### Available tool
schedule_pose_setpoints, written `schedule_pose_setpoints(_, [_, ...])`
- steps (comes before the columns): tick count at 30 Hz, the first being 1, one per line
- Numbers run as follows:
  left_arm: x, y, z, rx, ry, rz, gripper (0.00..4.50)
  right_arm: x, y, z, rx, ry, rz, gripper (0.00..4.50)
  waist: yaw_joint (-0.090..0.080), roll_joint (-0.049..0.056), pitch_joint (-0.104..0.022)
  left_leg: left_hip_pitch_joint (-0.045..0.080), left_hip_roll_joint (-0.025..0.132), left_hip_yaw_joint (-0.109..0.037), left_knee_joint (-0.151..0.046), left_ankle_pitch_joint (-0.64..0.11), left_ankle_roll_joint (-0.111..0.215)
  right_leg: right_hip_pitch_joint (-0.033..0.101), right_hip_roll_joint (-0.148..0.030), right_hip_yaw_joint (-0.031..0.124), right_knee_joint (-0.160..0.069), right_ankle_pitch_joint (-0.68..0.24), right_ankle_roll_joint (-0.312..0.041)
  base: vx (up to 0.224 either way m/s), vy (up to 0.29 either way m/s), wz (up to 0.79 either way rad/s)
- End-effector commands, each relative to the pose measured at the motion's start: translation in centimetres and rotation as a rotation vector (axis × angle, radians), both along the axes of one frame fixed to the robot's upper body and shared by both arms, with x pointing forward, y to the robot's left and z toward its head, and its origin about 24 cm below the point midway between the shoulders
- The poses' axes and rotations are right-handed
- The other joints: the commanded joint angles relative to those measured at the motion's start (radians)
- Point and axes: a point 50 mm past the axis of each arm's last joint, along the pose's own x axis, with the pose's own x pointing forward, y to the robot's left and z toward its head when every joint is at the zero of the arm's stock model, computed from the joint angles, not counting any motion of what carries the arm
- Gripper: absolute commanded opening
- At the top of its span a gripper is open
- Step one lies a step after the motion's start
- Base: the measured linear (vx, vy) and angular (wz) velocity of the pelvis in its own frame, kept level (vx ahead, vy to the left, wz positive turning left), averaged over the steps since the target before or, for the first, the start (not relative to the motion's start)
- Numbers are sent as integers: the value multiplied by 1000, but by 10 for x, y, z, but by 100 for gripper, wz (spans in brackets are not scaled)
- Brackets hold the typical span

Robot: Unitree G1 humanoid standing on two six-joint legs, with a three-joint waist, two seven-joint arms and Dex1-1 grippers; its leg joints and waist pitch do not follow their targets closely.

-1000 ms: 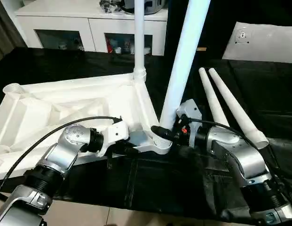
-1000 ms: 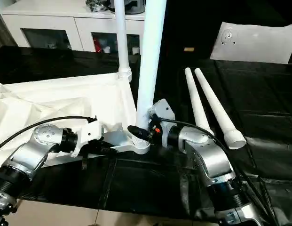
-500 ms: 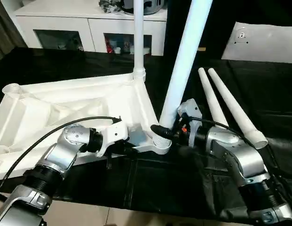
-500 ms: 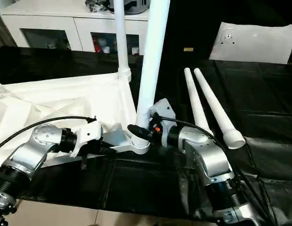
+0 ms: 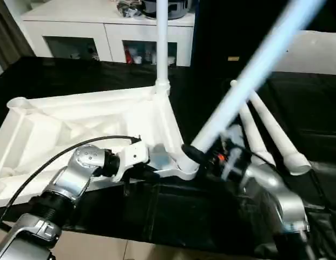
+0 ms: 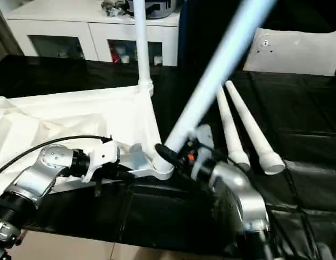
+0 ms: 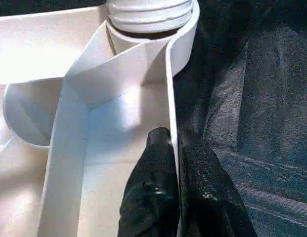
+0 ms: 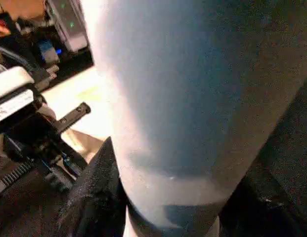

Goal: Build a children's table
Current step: Insert table leg to table base, then rotate leg to tighten

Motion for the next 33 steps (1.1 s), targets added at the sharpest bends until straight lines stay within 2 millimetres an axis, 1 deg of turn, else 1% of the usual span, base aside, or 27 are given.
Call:
schedule_pose_setpoints(1, [4,0,10,-19,-56,-6,0,-21,-10,-36,-121,146,-4,190,-5,-3,-45,-24,62,-10,-80,-84,32,60,-85,58,-80,-231,-202,0,0,0])
schedule_pose_setpoints(2, [4,0,10,-19,-56,-6,0,-21,-10,-36,-121,146,-4,190,1,0,-45,-23,61,-10,-79,-79,33,59,-86,59,-80,-232,-198,0,0,0])
schedule_pose_setpoints(3, [4,0,10,-18,-58,-7,0,-23,-8,-35,-151,121,16,190,1,-1,-45,-24,61,-10,-80,-79,35,60,-86,58,-79,-236,-197,0,0,0])
schedule_pose_setpoints(5, [4,0,9,-14,-61,-10,0,-26,-5,-34,-229,72,67,190,5,-1,-45,-24,60,-9,-80,-71,32,59,-86,57,-80,-245,-185,0,0,0])
schedule_pose_setpoints(6, [4,0,9,-12,-62,-11,0,-27,-4,-33,-262,50,89,190,5,-7,-44,-25,60,-9,-80,-65,33,60,-86,58,-78,-244,-179,0,0,0])
schedule_pose_setpoints(7, [4,0,9,-7,-65,-14,0,-27,-3,-33,-301,26,116,190,4,-5,-43,-26,60,-9,-81,-67,33,59,-86,57,-80,-254,-176,0,0,0])
schedule_pose_setpoints(8, [4,0,9,1,-69,-18,0,-27,-1,-34,-338,5,148,190,3,-5,-43,-24,59,-8,-80,-76,32,58,-85,57,-83,-273,-168,0,0,0])
schedule_pose_setpoints(9, [3,0,8,9,-75,-23,0,-26,1,-34,-363,-2,182,190,4,-13,-43,-25,60,-9,-82,-77,36,58,-86,58,-81,-291,-163,0,0,0])
schedule_pose_setpoints(11, [3,0,8,12,-77,-25,0,-26,2,-35,-373,-1,202,190,2,-10,-41,-24,61,-9,-83,-99,39,54,-86,58,-86,-326,-156,0,0,0])
schedule_pose_setpoints(12, [3,0,8,13,-78,-27,0,-26,4,-36,-384,4,226,190,1,-15,-40,-25,62,-10,-84,-100,42,55,-86,58,-86,-332,-152,0,0,0])
schedule_pose_setpoints(13, [3,-1,8,13,-79,-31,0,-26,5,-37,-395,9,254,190,-1,-21,-36,-24,63,-9,-86,-105,45,51,-85,59,-86,-328,-155,0,0,0])
schedule_pose_setpoints(15, [2,-1,8,13,-80,-36,0,-27,6,-39,-406,14,283,190,-2,-16,-36,-23,64,-9,-86,-115,46,50,-87,59,-87,-328,-162,0,0,0])
schedule_pose_setpoints(16, [2,-2,8,19,-83,-53,0,-27,8,-40,-407,18,312,190,-3,-22,-33,-24,64,-8,-86,-117,48,49,-87,59,-88,-329,-161,0,0,0])
schedule_pose_setpoints(18, [1,-3,9,18,-86,-79,0,-29,9,-41,-394,23,339,190,-4,-25,-29,-24,65,-9,-89,-128,51,48,-87,60,-89,-337,-158,0,0,0])
schedule_pose_setpoints(19, [1,-3,9,18,-86,-79,0,-29,9,-41,-394,23,339,190,-3,-24,-30,-24,65,-10,-89,-130,51,48,-87,60,-89,-338,-159,0,0,0])
schedule_pose_setpoints(20, [1,-6,11,14,-89,-122,0,-30,11,-42,-374,24,368,190,-4,-25,-24,-26,65,-9,-91,-131,52,46,-87,61,-90,-340,-157,0,0,0])
schedule_pose_setpoints(21, [2,-9,12,13,-90,-149,0,-31,13,-42,-358,26,393,190,-5,-24,-23,-25,64,-10,-91,-143,55,46,-88,61,-92,-354,-156,0,0,0])
schedule_pose_setpoints(23, [3,-11,14,13,-90,-167,0,-32,14,-42,-349,26,409,190,-5,-26,-23,-24,65,-10,-91,-146,58,46,-88,61,-92,-357,-156,0,0,0])
schedule_pose_setpoints(24, [5,-16,18,9,-92,-213,0,-33,18,-41,-336,22,455,190,-5,-23,-21,-22,65,-10,-94,-152,59,44,-87,61,-96,-364,-155,0,0,0])
schedule_pose_setpoints(25, [6,-18,19,10,-95,-228,0,-33,19,-41,-332,20,474,190,-5,-21,-22,-23,68,-12,-94,-147,55,46,-89,61,-91,-341,-163,0,0,0])
schedule_pose_setpoints(26, [7,-20,20,13,-97,-237,0,-33,20,-40,-329,18,487,190,-5,-21,-22,-21,68,-12,-95,-146,55,45,-88,61,-92,-327,-168,0,0,0])
schedule_pose_setpoints(27, [11,-24,22,24,-107,-253,0,-35,24,-39,-317,12,522,190,-6,-23,-21,-20,69,-11,-95,-143,54,45,-87,60,-90,-291,-180,0,0,0])
schedule_pose_setpoints(28, [12,-25,23,28,-110,-254,0,-35,25,-38,-313,11,532,190,-5,-24,-21,-18,69,-10,-94,-140,56,45,-86,60,-89,-276,-185,0,0,0])
schedule_pose_setpoints(29, [15,-26,24,35,-115,-255,0,-36,27,-37,-307,9,547,190,-3,-19,-22,-17,71,-12,-95,-130,54,46,-89,60,-85,-253,-193,0,0,0])
schedule_pose_setpoints(30, [17,-26,24,43,-121,-252,0,-37,28,-37,-307,4,558,190,-2,-19,-24,-18,73,-12,-94,-95,58,50,-91,58,-78,-172,-219,0,0,0])
schedule_pose_setpoints(32, [20,-25,25,59,-128,-249,0,-37,29,-37,-309,-2,568,190,-4,-23,-24,-20,71,-10,-92,-74,65,54,-91,56,-76,-121,-235,0,0,0])
schedule_pose_setpoints(33, [21,-24,25,65,-129,-244,0,-37,29,-37,-308,-2,568,190,-5,-23,-23,-19,73,-10,-93,-77,67,55,-92,55,-77,-118,-241,0,0,0])
